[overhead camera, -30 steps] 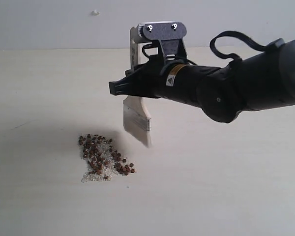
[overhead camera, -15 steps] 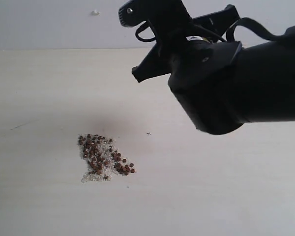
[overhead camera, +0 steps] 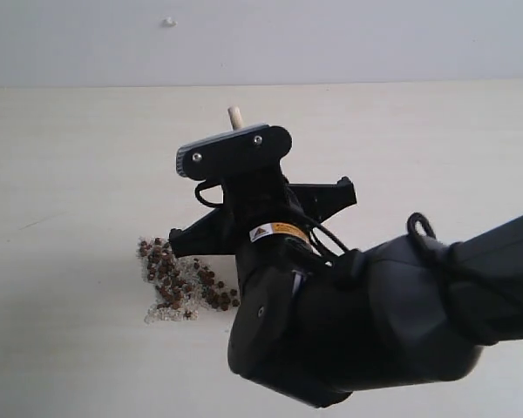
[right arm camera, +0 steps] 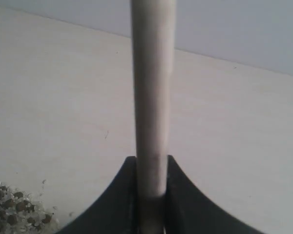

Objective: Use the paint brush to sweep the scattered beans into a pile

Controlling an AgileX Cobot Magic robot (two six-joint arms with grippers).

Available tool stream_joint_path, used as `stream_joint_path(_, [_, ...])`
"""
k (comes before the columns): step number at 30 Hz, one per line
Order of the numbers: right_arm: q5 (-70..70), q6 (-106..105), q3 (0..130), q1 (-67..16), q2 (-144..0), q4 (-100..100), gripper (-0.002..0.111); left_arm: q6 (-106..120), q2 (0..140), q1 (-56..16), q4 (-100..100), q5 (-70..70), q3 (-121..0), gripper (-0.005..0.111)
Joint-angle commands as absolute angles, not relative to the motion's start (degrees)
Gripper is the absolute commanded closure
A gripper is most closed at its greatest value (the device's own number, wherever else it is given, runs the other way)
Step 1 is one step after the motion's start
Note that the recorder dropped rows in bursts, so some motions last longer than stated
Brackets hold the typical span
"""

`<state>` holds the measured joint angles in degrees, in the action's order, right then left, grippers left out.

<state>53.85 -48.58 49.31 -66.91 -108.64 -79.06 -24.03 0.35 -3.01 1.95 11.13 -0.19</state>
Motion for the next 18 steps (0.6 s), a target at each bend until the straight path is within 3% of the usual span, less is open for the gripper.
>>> stream_joint_path(1, [55.7, -42.9, 49.1, -67.0, -111.0, -77.7, 0.108, -24.2, 0.0, -3.4, 1.9, 11.1, 0.0, 0.107])
stream_joint_path(18, [49.4, -35.8, 59.2, -67.0, -117.0, -76.5, 0.108, -24.2, 0.0, -3.4, 1.9, 11.1, 0.0, 0.107])
